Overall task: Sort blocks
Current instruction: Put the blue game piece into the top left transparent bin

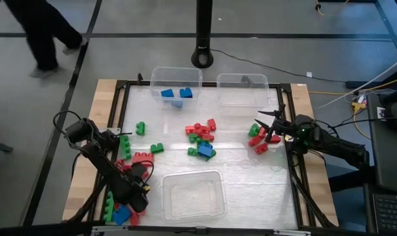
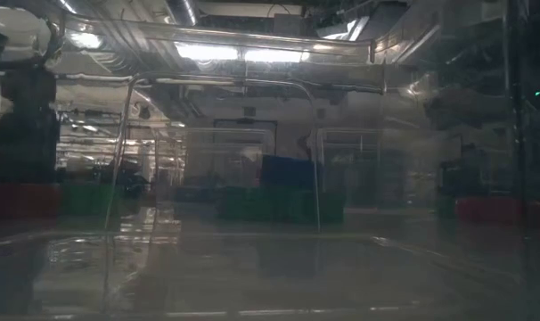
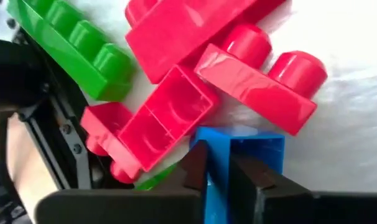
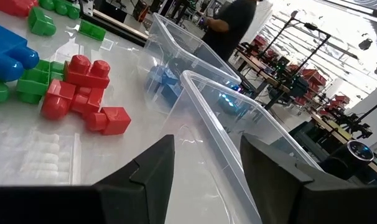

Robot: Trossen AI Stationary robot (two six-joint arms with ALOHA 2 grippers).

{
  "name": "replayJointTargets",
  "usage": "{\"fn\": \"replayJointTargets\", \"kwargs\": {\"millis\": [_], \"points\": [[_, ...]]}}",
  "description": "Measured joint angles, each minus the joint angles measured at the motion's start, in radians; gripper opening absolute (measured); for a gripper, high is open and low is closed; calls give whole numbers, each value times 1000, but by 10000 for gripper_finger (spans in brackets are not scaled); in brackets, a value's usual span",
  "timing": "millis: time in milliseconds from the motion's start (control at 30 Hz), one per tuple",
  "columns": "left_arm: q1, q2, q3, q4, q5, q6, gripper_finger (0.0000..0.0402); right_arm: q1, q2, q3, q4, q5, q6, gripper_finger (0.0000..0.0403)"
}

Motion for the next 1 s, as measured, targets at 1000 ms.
{"fn": "replayJointTargets", "kwargs": {"millis": [1000], "points": [[205,-495,0,-48,-525,227,3,0,0,0,11,-8,10,186]]}}
